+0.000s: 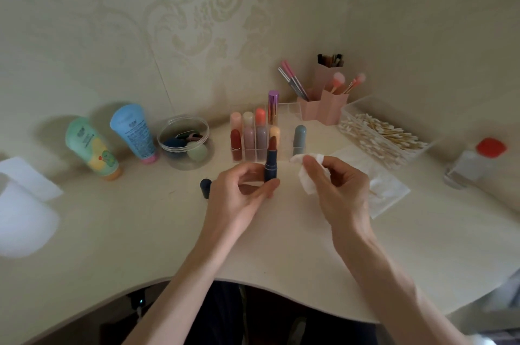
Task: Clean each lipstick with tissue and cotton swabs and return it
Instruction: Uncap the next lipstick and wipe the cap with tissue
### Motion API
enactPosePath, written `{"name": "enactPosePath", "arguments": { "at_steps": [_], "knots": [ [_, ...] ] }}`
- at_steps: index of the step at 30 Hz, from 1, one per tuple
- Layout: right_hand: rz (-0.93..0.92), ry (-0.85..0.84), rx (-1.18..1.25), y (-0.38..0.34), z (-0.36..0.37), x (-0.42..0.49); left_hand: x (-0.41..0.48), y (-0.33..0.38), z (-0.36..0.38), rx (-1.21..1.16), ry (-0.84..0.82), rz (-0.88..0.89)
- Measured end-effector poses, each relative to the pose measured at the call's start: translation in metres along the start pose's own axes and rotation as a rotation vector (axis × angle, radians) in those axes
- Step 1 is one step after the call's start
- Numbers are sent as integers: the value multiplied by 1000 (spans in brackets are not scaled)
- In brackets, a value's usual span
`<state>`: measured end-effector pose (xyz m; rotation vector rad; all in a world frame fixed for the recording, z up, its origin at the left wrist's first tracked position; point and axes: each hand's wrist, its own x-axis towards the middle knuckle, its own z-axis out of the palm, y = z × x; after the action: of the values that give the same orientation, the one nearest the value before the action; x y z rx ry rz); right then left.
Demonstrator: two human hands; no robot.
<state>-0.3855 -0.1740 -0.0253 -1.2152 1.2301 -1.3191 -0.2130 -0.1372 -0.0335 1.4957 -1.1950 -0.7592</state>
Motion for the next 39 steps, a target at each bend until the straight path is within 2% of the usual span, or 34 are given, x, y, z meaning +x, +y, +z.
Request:
{"name": "enactPosePath", "arguments": {
  "at_steps": [7, 18, 23, 39],
  "knots": [
    [74, 71, 8, -3, -2, 2, 19, -8, 14, 207, 118, 44],
    [85, 56, -16, -4, -3, 3, 26, -6, 18, 421, 124, 81],
    [90, 61, -10, -4, -4, 4, 31, -2, 22, 627, 131, 103],
    [55, 10, -115, -3, -2, 3, 35, -1, 21, 628, 111, 13]
  ]
}}
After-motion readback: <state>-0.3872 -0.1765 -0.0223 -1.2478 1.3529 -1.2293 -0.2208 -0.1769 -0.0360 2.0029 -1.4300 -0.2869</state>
